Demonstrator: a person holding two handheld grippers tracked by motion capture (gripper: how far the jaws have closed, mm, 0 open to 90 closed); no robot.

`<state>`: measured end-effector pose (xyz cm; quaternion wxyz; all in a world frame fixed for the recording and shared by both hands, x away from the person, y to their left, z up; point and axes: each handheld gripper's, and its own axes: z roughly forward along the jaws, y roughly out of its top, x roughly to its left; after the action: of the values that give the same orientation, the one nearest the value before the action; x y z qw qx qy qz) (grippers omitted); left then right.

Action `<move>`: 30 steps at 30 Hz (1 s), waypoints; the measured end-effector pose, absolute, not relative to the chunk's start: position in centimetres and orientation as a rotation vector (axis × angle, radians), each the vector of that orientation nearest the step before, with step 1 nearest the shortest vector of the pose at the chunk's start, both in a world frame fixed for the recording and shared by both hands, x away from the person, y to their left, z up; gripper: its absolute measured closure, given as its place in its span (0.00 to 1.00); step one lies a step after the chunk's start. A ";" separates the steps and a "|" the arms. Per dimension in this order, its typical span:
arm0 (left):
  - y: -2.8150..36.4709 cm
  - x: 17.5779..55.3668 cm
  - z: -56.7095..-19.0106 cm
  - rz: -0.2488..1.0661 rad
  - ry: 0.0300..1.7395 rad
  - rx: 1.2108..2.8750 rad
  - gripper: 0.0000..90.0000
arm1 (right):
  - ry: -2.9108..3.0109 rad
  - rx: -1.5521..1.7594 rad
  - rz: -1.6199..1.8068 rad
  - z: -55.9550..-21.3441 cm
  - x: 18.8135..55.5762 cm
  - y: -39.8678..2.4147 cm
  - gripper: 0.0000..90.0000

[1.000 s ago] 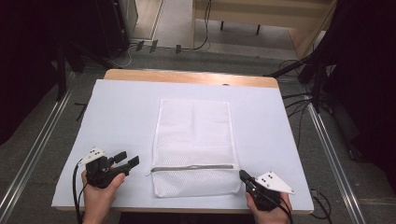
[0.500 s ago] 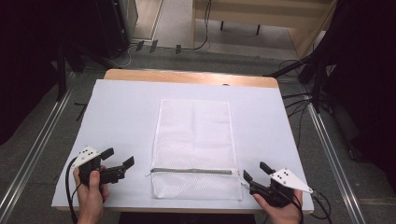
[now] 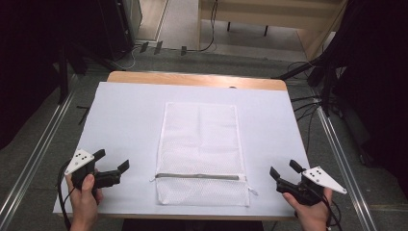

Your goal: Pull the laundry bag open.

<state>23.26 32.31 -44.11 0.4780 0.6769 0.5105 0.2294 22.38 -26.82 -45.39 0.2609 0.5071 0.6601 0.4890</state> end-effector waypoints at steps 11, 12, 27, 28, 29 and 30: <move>33.5 23.1 -44.3 0.580 1.233 1.681 0.00 | 1.729 1.429 1.329 -45.7 22.8 -30.5 0.19; 33.5 23.1 -44.3 0.576 1.229 1.678 0.00 | 1.721 1.444 1.328 -45.8 22.8 -30.8 0.19; 33.7 23.0 -44.3 0.584 1.232 1.676 0.00 | 1.708 1.462 1.307 -46.0 22.8 -31.4 0.19; 33.7 23.0 -44.3 0.583 1.232 1.677 0.00 | 1.706 1.464 1.308 -46.0 22.8 -31.4 0.19; 33.7 23.0 -44.3 0.582 1.233 1.679 0.00 | 1.705 1.463 1.308 -46.0 22.8 -31.5 0.18; 33.7 23.0 -44.3 0.581 1.236 1.680 0.00 | 1.702 1.463 1.307 -46.0 22.9 -31.5 0.18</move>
<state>23.03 33.74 -44.32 0.4691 0.6852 0.5042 0.2372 22.86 -31.46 -46.02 0.2687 0.5425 0.6313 0.4847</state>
